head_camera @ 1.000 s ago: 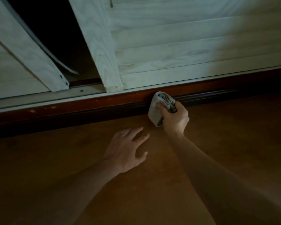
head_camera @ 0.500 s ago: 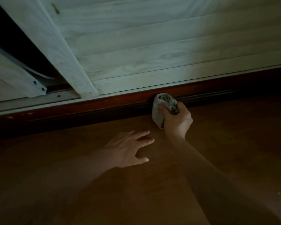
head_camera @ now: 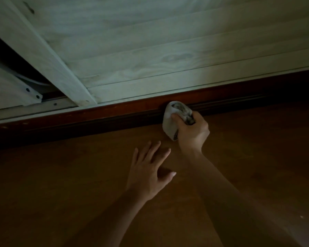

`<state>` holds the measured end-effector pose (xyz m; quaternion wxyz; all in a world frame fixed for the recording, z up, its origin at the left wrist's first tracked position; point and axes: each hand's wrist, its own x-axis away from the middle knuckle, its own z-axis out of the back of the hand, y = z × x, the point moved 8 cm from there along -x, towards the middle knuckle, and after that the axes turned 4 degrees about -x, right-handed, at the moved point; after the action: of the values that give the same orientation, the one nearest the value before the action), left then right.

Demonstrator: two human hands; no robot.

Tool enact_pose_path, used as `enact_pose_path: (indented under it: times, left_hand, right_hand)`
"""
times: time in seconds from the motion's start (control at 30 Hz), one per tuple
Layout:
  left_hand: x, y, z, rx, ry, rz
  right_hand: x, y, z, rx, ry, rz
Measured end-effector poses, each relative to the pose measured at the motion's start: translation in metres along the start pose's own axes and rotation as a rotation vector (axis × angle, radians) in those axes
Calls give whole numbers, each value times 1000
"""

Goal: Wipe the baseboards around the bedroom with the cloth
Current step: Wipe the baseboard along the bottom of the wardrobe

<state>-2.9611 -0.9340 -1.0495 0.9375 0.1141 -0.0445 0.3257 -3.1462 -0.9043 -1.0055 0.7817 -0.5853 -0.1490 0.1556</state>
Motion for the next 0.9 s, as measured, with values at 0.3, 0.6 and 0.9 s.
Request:
enact_pose_path:
  times: [0.3, 0.6, 0.9]
  left_hand:
    - [1, 2, -7, -33, 98, 44]
    - [1, 1, -8, -55, 99, 53]
    - [2, 2, -7, -61, 107, 56]
  right_hand:
    - [7, -2, -12, 23, -55, 23]
    - [0, 5, 4, 9, 23, -1]
    - [-14, -1, 12, 87, -33, 68]
